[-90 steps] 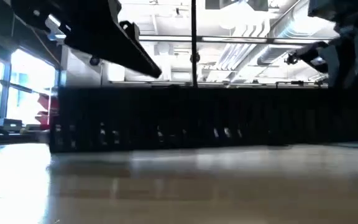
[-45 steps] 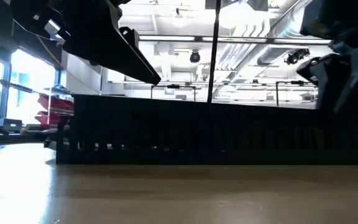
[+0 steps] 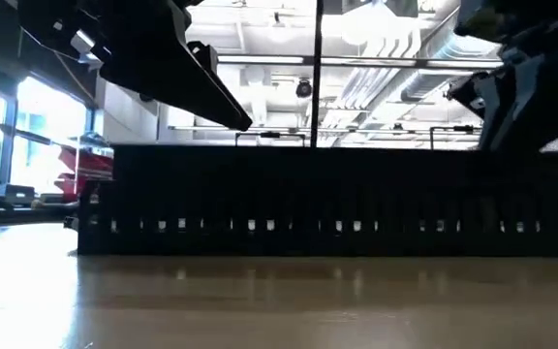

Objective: Ziptie cables
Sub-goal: Close the black cable duct

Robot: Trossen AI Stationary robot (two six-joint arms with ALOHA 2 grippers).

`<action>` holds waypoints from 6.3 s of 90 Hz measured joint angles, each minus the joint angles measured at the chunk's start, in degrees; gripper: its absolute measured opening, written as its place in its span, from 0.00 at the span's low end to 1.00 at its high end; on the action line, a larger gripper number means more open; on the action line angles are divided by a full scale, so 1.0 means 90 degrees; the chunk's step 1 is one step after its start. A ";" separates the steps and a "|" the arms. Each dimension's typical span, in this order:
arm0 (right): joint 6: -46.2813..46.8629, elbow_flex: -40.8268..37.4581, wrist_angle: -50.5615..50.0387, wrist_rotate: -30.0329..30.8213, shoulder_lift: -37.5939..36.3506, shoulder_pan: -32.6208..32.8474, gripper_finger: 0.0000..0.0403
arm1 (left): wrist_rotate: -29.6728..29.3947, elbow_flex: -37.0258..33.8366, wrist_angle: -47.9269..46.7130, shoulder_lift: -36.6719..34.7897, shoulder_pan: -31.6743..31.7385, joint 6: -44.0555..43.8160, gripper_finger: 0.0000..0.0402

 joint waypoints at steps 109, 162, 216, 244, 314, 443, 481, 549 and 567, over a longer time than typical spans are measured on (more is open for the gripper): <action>-0.3304 0.0795 -0.0977 0.5087 0.1139 0.1418 0.00 | 0.3771 0.0427 -0.1369 -0.0850 0.2098 -0.1277 0.54; -0.3588 0.0793 -0.1035 0.6108 0.1719 0.1424 0.00 | 0.4561 0.0427 -0.1239 0.0180 0.2246 -0.1253 0.68; -0.3573 0.0793 -0.1035 0.5875 0.1719 0.1435 0.00 | 0.4716 0.0425 -0.2385 -0.0148 0.2228 -0.1277 0.66; -0.3562 0.0793 -0.1031 0.5728 0.1717 0.1435 0.00 | 0.4660 0.0425 -0.3090 -0.0240 0.2124 -0.1348 0.66; -0.3598 0.0793 -0.1028 0.5739 0.1717 0.1564 0.00 | 0.3982 0.0430 -0.2970 -0.0491 0.1936 -0.1283 0.48; -0.3958 0.0791 -0.1010 0.6021 0.1710 0.1564 0.00 | 0.4857 0.0425 -0.3006 -0.0255 0.2322 -0.0823 0.59; -0.3444 0.0793 -0.1034 0.5432 0.1710 0.1554 0.07 | 0.5137 0.0425 -0.3050 -0.0255 0.2412 -0.0825 0.49; -0.1290 0.1114 -0.1818 0.2881 -0.0027 0.1750 0.57 | 0.1918 0.1273 -0.3787 -0.0277 0.0859 -0.0698 0.48; -0.0096 0.1103 -0.2221 0.1658 -0.0756 0.1512 0.62 | 0.0528 0.1285 -0.3794 -0.0277 0.0320 -0.0699 0.48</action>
